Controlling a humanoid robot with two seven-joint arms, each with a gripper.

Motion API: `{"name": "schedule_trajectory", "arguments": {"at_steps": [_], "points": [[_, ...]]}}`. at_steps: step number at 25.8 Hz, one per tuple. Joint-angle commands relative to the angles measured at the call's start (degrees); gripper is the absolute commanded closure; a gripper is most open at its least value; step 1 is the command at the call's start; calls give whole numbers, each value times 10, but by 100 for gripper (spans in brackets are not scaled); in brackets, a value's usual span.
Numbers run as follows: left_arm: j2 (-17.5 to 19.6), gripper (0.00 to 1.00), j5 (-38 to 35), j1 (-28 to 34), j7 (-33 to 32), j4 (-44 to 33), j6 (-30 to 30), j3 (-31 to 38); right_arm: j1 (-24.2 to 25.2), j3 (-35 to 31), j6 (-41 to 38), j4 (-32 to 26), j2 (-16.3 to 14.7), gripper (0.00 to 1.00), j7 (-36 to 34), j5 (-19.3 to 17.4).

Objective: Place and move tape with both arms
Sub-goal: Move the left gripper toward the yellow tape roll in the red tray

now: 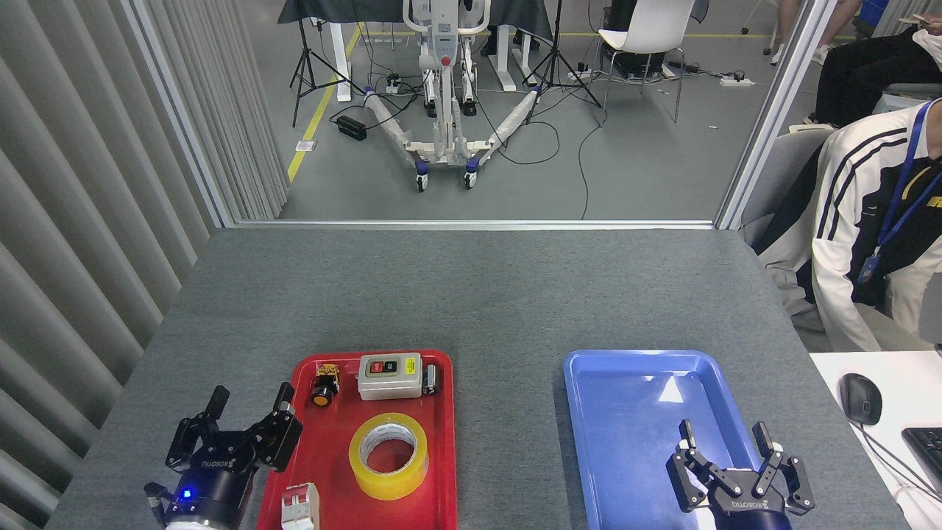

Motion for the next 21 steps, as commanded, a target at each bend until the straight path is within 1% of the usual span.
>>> {"name": "schedule_trajectory", "arguments": {"at_steps": [1,3,4,5,18,21], "points": [[2,0,0,0,-1,1,-4,-1,0,0,1,0,-2,0,-3,0],[3,0,-10,1,26,2,-5,-4,0,0,1,0,-2,0,-3,0],[4,0,-11,1,54,1,-4,-4,0,0,1,0,-2,0,-3,0],[6,0,-3,1,68,1,-4,-1,0,0,1,0,-2,0,-3,0],[7,0,0,1,61,4,6,0,1,0,2,0,-1,0,-3,0],[10,0,-1,0,58,1,1,0,1,0,2,0,-1,0,-2,0]]}}
